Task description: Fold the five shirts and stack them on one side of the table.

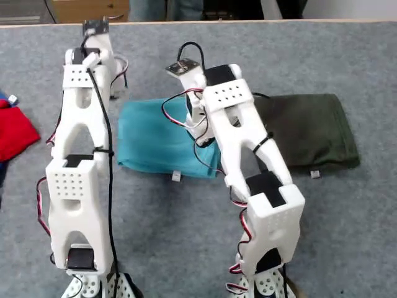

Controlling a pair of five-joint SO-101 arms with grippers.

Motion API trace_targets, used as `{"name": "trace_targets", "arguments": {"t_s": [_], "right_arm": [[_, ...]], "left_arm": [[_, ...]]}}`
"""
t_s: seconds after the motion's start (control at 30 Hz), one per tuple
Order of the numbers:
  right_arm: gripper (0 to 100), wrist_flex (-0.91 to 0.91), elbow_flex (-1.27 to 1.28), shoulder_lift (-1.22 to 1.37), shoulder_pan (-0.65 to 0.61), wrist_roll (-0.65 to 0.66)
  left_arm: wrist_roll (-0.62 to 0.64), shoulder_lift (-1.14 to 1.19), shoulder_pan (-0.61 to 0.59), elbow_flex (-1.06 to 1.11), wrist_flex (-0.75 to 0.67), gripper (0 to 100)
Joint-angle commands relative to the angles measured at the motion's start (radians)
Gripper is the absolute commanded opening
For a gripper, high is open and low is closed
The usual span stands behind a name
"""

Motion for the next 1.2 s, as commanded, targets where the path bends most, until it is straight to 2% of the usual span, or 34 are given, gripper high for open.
{"name": "trace_targets", "arguments": {"t_s": [0.0, 0.1, 0.27, 0.53, 0.67, 0.8, 0.9, 1.03, 1.17], "right_arm": [[1.5, -0.058, 0.039, 0.044, -0.015, -0.038], [1.5, -0.169, 0.096, 0.125, 0.017, -0.143], [1.5, -0.219, 0.096, 0.208, 0.084, -0.173], [1.5, -0.005, -0.071, 0.11, 0.087, -0.166], [1.5, 0.097, -0.151, 0.053, 0.109, -0.172], [1.4, 0.104, -0.096, -0.039, 0.11, -0.193], [1.4, 0.104, 0.036, -0.139, 0.107, -0.288], [1.5, 0.092, 0.211, -0.245, 0.054, -0.519], [2.5, -0.003, 0.265, -0.225, -0.02, -0.681]], "left_arm": [[-0.008, 0.083, 0.036, -0.051, -0.077, 3], [0.0, 0.238, 0.035, -0.042, -0.141, 3], [0.0, 0.368, 0.021, -0.228, -0.071, 3], [-0.008, 0.422, 0.012, -0.387, -0.006, 3], [-0.023, 0.42, 0.012, -0.509, 0.104, 3], [-0.133, 0.431, 0.012, -0.737, 0.244, 3], [-0.175, 0.416, -0.016, -0.777, 0.25, 3], [-0.204, 0.362, -0.104, -0.762, 0.252, 3], [-0.204, 0.318, -0.203, -0.733, 0.252, 3]]}}
